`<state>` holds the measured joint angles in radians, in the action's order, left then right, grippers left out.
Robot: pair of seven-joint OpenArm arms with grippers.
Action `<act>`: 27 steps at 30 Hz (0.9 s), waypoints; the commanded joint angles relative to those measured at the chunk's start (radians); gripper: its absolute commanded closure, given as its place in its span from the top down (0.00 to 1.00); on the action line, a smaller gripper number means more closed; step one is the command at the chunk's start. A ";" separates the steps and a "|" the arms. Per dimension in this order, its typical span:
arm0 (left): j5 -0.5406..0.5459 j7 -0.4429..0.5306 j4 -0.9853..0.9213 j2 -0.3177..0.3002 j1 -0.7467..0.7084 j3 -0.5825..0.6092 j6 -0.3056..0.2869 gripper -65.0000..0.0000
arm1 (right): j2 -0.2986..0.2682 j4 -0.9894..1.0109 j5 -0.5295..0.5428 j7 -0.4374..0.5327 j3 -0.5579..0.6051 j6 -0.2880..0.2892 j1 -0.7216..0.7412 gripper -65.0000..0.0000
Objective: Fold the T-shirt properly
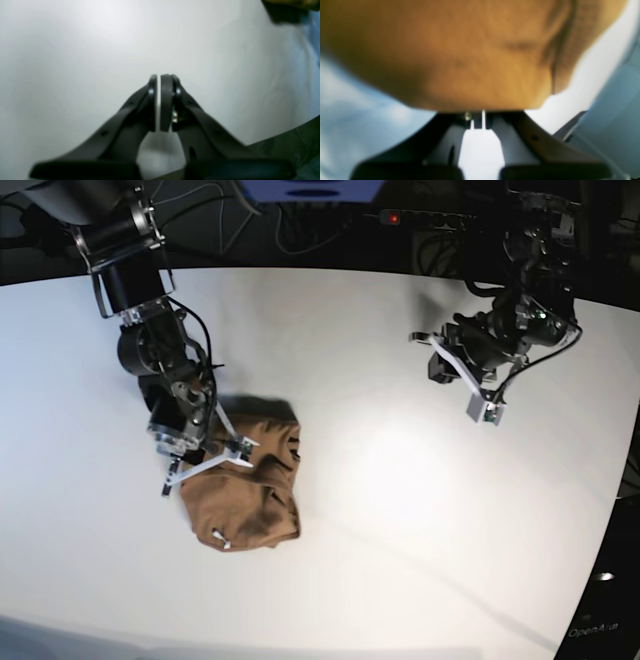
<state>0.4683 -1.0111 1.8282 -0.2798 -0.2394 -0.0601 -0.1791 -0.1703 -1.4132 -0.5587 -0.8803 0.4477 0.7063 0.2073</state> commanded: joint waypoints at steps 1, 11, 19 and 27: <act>0.010 0.015 0.020 -0.008 0.007 -0.004 -0.004 0.04 | -0.004 -0.038 -0.016 -0.018 0.006 -0.008 0.024 0.00; 0.011 0.016 0.020 -0.009 0.008 -0.004 -0.006 0.04 | -0.056 -0.071 -0.017 -0.041 0.016 -0.008 -0.024 0.00; 0.014 0.015 0.021 -0.012 0.002 0.003 -0.007 0.04 | -0.120 -0.076 -0.017 -0.037 -0.119 -0.008 -0.110 0.00; 0.014 0.013 0.094 -0.086 -0.025 0.004 -0.009 0.04 | -0.122 -0.197 -0.017 -0.037 -0.376 -0.008 -0.251 0.00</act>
<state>0.4702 -1.0145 1.8992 -0.3561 -0.2729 -0.0540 -0.1822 -0.2825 -1.5894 -0.5694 -0.9119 0.0742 0.7055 -0.0589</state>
